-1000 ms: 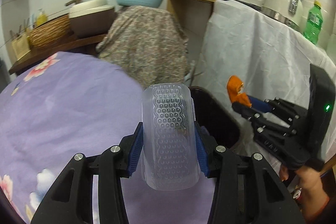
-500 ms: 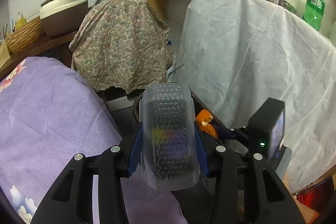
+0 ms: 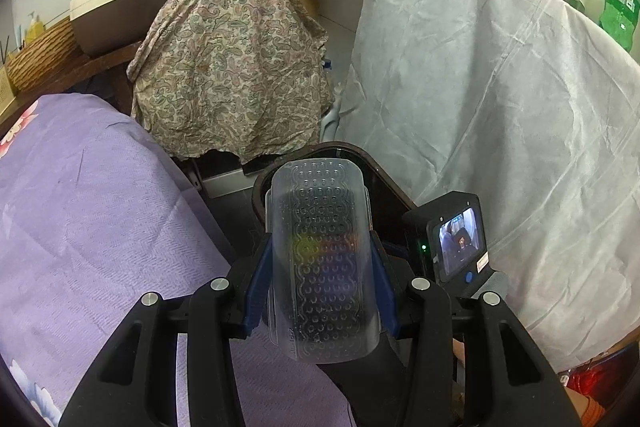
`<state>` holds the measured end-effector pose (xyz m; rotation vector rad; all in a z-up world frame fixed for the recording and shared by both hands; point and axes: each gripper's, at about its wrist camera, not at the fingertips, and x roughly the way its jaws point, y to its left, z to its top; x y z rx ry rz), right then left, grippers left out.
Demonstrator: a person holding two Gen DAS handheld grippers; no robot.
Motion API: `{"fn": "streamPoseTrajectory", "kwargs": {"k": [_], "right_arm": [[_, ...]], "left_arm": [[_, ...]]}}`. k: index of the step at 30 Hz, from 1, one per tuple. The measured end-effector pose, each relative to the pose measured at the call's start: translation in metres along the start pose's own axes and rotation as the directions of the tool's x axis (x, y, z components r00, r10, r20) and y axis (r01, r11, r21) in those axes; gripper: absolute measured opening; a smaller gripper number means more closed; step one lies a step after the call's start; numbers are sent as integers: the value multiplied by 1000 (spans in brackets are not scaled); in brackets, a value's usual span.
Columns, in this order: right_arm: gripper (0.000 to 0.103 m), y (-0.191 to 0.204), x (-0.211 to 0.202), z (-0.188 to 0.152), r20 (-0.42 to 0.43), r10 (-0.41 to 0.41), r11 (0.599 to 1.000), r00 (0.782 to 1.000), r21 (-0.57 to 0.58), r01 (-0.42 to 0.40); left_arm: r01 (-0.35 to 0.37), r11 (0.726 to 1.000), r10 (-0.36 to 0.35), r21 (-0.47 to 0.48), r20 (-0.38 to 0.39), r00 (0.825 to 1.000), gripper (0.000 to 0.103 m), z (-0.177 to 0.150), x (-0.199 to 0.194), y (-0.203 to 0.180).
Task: Collect trash
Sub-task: 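Carry the orange peel and plastic tray over the bin, then open the right tool over the bin while the left tool releases the tray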
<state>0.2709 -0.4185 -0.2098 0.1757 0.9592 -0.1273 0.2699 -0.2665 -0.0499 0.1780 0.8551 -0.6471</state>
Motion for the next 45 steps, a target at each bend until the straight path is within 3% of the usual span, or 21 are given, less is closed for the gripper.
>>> {"fn": "streamPoseTrajectory", "kwargs": {"k": [3, 5, 14, 22, 30, 38, 43, 45], "right_arm": [[39, 2, 0, -3, 8, 3, 1000, 1000, -6, -3], [52, 4, 0, -3, 16, -3, 1000, 1000, -6, 3], [53, 8, -15, -9, 67, -12, 999, 998, -37, 14], [54, 5, -44, -29, 114, -28, 998, 993, -45, 33], [56, -6, -69, -48, 150, -26, 1000, 988, -13, 28], [59, -11, -89, -59, 181, -44, 999, 983, -6, 46], [60, -11, -95, -63, 190, -43, 999, 981, -6, 45], [60, -11, -95, -65, 192, -39, 999, 981, -7, 41]], "left_arm": [[0, 1000, 0, 2, -10, 1000, 45, 1, 7, -1], [1, 1000, -1, 7, -22, 1000, 45, 3, 13, -3], [25, 999, -29, -37, -126, 992, 45, 25, 59, -7], [42, 994, -64, -100, -221, 973, 45, 42, 105, -7], [73, 995, -87, -62, -256, 963, 45, 49, 136, -18], [57, 998, -63, -28, -295, 954, 46, 52, 162, -29], [28, 999, -21, 17, -318, 948, 50, 53, 175, -38], [23, 999, -15, 22, -319, 948, 59, 53, 177, -41]]}}
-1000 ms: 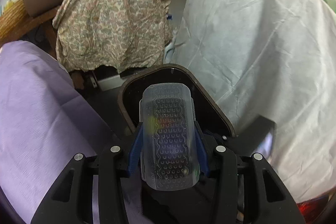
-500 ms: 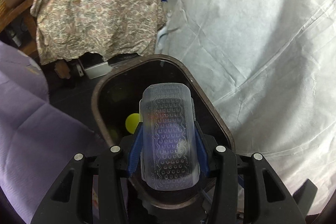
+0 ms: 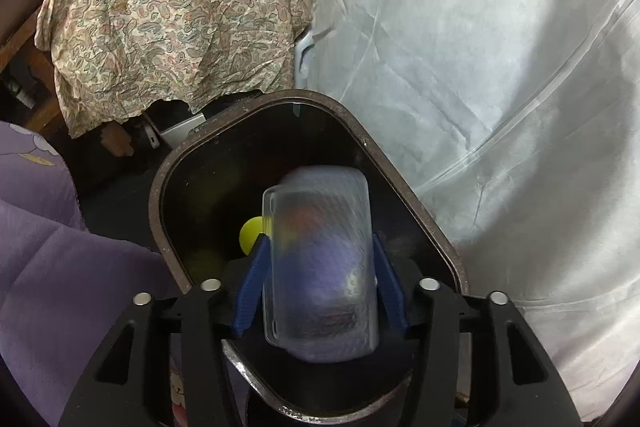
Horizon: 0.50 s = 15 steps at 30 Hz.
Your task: Collect trash
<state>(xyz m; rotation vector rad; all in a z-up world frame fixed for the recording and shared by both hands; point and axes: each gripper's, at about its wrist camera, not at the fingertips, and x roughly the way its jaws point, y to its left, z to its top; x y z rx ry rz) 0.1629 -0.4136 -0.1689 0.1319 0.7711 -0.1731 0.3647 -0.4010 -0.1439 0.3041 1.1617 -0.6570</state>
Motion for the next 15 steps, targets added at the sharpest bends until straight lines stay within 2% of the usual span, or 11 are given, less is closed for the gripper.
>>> {"fn": "streamPoseTrajectory", "kwargs": {"k": [3, 11, 15], "right_arm": [[60, 1, -4, 0, 7, -1, 1000, 1000, -5, 1], [61, 3, -12, -1, 20, -3, 1000, 1000, -16, 4], [61, 6, -15, 0, 23, -3, 1000, 1000, -19, 3]], "left_arm": [[0, 1000, 0, -2, 12, 1000, 71, 0, 0, -1], [0, 1000, 0, -2, 24, 1000, 73, -2, -6, -1], [-24, 1000, 24, 14, 59, 998, 73, -6, -17, -3]]}}
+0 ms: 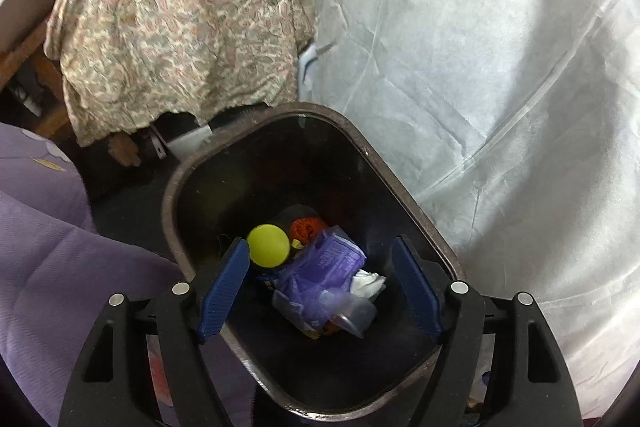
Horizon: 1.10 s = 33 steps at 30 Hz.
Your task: Collect trash
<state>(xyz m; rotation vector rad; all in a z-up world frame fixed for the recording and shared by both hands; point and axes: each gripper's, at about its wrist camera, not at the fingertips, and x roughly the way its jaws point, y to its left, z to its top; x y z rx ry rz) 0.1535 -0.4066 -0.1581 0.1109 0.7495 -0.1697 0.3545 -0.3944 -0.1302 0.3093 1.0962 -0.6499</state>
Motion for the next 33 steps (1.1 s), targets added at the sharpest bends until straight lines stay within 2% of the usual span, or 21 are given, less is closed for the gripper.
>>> {"fn": "streamPoseTrajectory", "kwargs": {"k": [7, 9, 12, 18, 20, 23, 24, 27, 29, 31, 32, 33], "right_arm": [[61, 5, -9, 1, 6, -8, 1000, 1000, -13, 8], [62, 7, -12, 2, 9, -13, 1000, 1000, -21, 14], [69, 10, -21, 2, 19, -23, 999, 1000, -25, 23], [71, 21, -47, 2, 59, -39, 998, 998, -51, 42], [79, 24, -57, 2, 75, -49, 997, 996, -60, 53], [82, 30, -75, 0, 114, -45, 996, 992, -67, 53], [82, 32, -81, 0, 127, -43, 996, 991, -69, 52], [89, 38, -103, 2, 178, -42, 996, 983, -75, 56], [90, 42, -122, 4, 226, -31, 996, 974, -78, 50], [92, 50, -142, 7, 276, -15, 995, 961, -88, 41], [96, 55, -150, 8, 299, -12, 995, 954, -92, 41], [97, 59, -160, 8, 326, -8, 995, 945, -92, 40]], "left_arm": [[32, 999, -31, -9, 63, 998, 73, -5, -33, 8], [33, 999, -33, -3, 104, 994, 73, -9, -51, 12], [32, 999, -33, 5, 158, 987, 76, -17, -75, 21], [37, 999, -33, -9, 282, 959, 82, -53, -134, 43], [20, 1000, -20, 2, 327, 945, 84, -73, -159, 48], [-33, 999, 18, 31, 398, 917, 94, -102, -194, 50], [-52, 998, 30, 39, 431, 902, 97, -115, -209, 50], [-80, 996, 55, 27, 516, 855, 97, -152, -245, 53], [-83, 997, 74, -10, 558, 827, 97, -175, -264, 58], [-77, 996, 92, -52, 590, 802, 97, -198, -279, 63], [-78, 995, 99, -60, 609, 787, 97, -210, -286, 65], [-73, 996, 89, -51, 637, 766, 97, -223, -293, 66]]}}
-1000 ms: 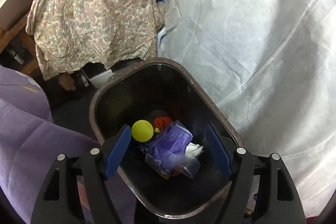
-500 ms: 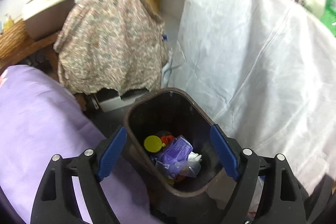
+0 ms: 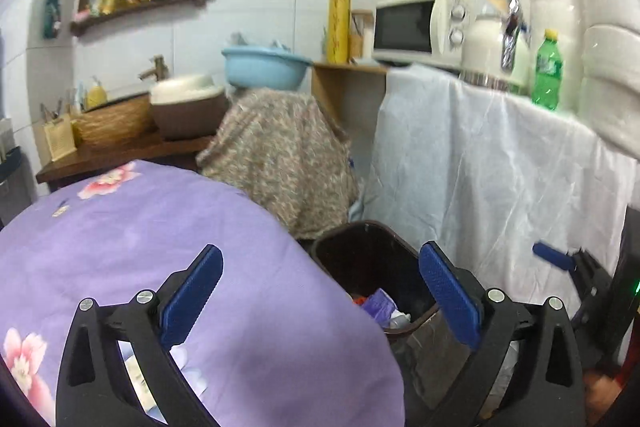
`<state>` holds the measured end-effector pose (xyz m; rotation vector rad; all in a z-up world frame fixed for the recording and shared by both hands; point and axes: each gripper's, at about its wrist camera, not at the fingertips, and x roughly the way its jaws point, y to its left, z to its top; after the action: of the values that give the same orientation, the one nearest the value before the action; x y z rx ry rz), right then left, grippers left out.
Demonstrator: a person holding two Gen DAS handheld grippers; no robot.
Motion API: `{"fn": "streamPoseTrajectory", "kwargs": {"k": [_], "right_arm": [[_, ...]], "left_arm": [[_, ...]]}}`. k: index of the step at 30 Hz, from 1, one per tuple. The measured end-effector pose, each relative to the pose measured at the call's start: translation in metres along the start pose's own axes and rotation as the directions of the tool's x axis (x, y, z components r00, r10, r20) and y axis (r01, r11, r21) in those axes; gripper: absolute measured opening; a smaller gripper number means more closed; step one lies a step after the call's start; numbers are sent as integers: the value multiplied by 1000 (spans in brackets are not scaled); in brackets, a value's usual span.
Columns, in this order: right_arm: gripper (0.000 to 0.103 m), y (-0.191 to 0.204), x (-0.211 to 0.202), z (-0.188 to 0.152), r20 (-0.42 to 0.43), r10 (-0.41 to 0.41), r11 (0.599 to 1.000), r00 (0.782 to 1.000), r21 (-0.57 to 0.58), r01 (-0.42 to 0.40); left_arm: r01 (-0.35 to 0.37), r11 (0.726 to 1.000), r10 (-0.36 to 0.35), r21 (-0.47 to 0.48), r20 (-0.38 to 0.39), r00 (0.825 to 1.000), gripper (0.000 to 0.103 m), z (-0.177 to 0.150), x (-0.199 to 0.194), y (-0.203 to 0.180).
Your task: Collect trash
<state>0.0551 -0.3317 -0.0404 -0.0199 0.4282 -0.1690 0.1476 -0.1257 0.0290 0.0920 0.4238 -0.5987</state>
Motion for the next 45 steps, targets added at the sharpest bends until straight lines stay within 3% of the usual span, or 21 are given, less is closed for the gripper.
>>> {"fn": "streamPoseTrajectory", "kwargs": {"k": [1, 5, 11, 18, 22, 29, 36, 45], "right_arm": [[97, 5, -13, 4, 47, 12, 1000, 999, 3, -12], [97, 22, -44, 14, 133, 48, 999, 990, -1, -49], [97, 51, -81, 8, 214, 92, 996, 973, -11, -91], [97, 74, -141, -11, 327, 199, 980, 924, -93, -178], [97, 77, -157, -21, 334, 262, 965, 905, -83, -249], [97, 80, -169, -28, 351, 272, 962, 896, -115, -247], [97, 77, -163, -29, 335, 282, 959, 899, -98, -264], [97, 76, -163, -31, 340, 271, 962, 901, -102, -251]], "left_arm": [[-3, 1000, 3, 3, 30, 1000, 97, -5, -12, 2], [-130, 991, 130, 3, 98, 987, 97, -22, -51, 2], [-199, 978, 207, -65, 178, 962, 97, -52, -102, 0], [-355, 930, 366, -91, 267, 891, 97, -82, -154, -15], [-347, 930, 367, -120, 281, 887, 97, -91, -170, -20], [-391, 907, 421, -159, 287, 860, 97, -104, -180, -20], [-396, 903, 429, -168, 283, 858, 97, -105, -184, -15], [-371, 914, 403, -162, 277, 872, 97, -108, -184, -12]]}}
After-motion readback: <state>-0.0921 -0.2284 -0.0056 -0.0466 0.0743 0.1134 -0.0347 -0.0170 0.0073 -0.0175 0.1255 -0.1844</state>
